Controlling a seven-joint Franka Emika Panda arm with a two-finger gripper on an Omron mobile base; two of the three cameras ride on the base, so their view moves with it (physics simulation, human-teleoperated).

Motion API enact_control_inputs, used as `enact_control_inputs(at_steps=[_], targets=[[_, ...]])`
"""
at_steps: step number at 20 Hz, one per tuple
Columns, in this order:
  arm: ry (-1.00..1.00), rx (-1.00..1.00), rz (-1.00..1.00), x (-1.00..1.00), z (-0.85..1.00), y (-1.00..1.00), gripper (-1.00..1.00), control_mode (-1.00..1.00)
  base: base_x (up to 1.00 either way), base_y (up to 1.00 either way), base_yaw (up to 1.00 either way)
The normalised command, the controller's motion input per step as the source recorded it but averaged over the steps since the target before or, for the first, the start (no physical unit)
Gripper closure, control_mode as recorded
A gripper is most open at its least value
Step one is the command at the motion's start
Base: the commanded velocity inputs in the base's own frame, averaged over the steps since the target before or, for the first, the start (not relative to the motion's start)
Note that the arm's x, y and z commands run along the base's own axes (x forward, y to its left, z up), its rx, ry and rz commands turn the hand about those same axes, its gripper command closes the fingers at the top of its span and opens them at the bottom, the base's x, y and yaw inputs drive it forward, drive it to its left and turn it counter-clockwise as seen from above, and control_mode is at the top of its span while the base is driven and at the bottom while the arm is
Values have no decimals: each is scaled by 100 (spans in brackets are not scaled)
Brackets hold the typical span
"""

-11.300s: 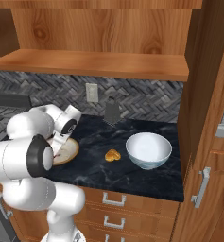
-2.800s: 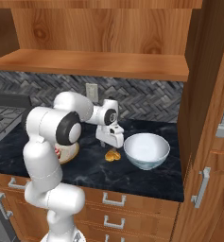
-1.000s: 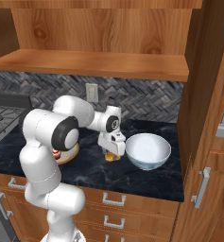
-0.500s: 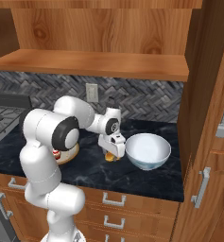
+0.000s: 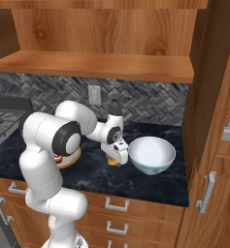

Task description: Pick both bowls and place them on the counter. Then place the cupcake in one bowl and place the bread in the other bowl.

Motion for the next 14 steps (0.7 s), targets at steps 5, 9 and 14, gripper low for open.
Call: enact_control_inputs(at_steps=[5,9,14], targets=[[-1,-1,2,1,-29,1,100,-100,0,0,0],[0,-3,1,3,-19,14,100,-100,0,0,0],[0,0,0,-7,1,6,100,-100,0,0,0]])
